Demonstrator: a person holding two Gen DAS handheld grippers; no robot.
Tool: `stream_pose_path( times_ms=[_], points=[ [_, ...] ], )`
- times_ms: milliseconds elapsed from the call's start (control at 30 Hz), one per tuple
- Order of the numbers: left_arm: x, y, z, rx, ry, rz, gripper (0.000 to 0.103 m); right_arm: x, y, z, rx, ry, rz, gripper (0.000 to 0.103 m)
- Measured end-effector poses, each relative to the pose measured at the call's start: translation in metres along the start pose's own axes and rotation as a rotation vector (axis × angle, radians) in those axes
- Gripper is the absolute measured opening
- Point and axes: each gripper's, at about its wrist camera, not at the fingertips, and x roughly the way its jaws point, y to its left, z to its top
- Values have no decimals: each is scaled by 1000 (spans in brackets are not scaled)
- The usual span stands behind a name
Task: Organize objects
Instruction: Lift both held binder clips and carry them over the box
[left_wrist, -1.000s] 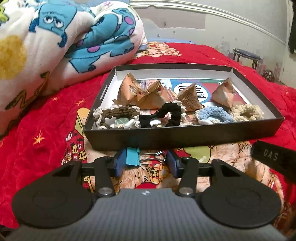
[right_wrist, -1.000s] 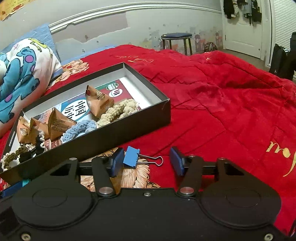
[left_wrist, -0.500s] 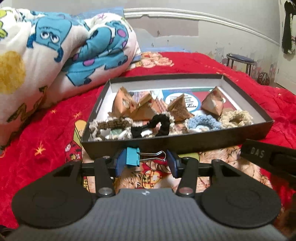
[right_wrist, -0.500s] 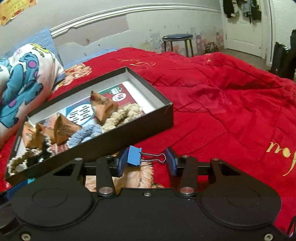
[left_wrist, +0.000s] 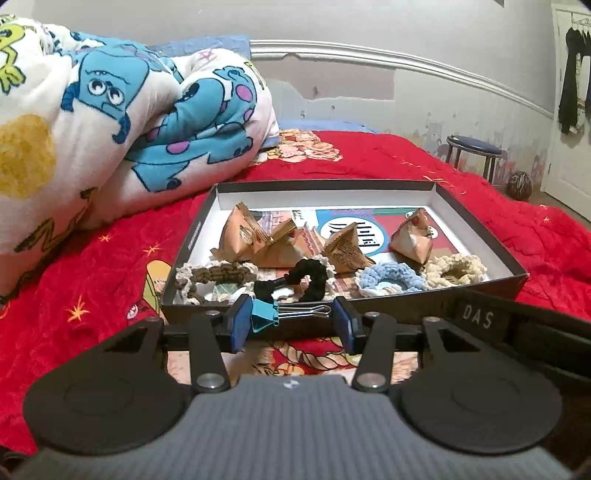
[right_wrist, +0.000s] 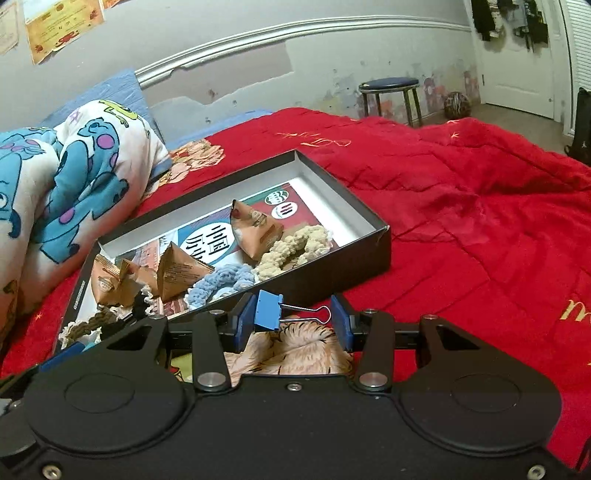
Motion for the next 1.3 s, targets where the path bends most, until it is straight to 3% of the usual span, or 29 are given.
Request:
stream_pose_path(
  times_ms=[333, 600, 900, 1067, 1300],
  points=[
    [-2, 2, 6, -36, -29, -5, 52, -10, 4, 10, -39, -71, 67, 43],
    [-11, 12, 17, -61, -76, -20, 52, -22, 3, 27, -34, -132, 181, 43],
    [-12, 15, 48, -26, -102, -78, 52, -15, -3, 62, 21, -127, 316, 43],
    [-8, 15, 71, 44, -120, -25, 52, -9, -5, 91, 33, -111, 362, 43],
    [8, 20, 98, 36, -90, -26, 51, -3, -17, 123, 105, -94, 457, 43]
  ],
)
